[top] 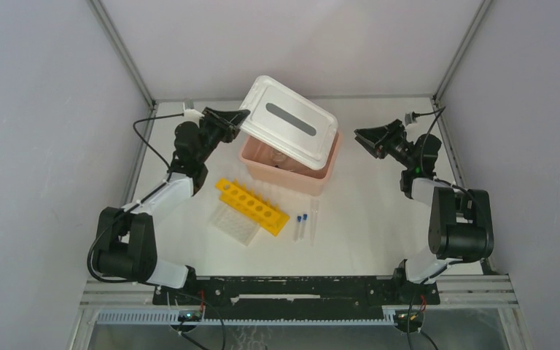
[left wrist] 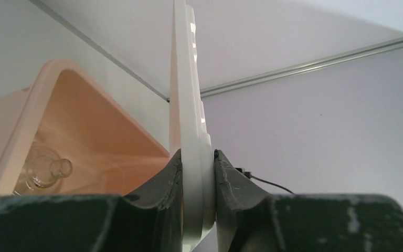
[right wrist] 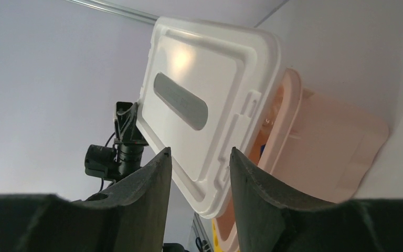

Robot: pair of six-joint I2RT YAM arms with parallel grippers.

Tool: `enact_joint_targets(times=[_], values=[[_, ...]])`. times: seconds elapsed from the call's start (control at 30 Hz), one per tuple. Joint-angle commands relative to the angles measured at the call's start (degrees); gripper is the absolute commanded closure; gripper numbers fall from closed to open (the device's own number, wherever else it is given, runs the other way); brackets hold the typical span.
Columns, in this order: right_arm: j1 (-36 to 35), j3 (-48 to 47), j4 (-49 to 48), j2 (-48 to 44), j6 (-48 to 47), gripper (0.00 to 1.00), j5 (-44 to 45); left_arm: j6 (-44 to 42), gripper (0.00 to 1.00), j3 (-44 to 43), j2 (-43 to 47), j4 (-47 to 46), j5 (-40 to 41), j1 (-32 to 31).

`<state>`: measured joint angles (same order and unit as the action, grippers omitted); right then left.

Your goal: Organize the chemistry lab equipment

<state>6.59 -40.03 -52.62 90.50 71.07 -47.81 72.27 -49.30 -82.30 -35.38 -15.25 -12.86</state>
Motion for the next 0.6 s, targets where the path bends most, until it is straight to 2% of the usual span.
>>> enact_joint_targets(times=[0.0,0.33,0.57], values=[[-0.5,1.2,-1.7,-1.4,-2.2,0.48,0.8,3.4,1.0,-1.4,4.4,-0.8,1.2,-0.9],[-1.0,2.7,-1.4,-2.2,-2.9,0.48,1.6,5.8,1.0,-2.2,4.5,0.2,-3.7,-1.9],[-2.0,2.9,3.5,-4.0,-6.1,0.46,2.7,5.6,1.0,-1.1,5.5,0.8,-4.0,-2.2]])
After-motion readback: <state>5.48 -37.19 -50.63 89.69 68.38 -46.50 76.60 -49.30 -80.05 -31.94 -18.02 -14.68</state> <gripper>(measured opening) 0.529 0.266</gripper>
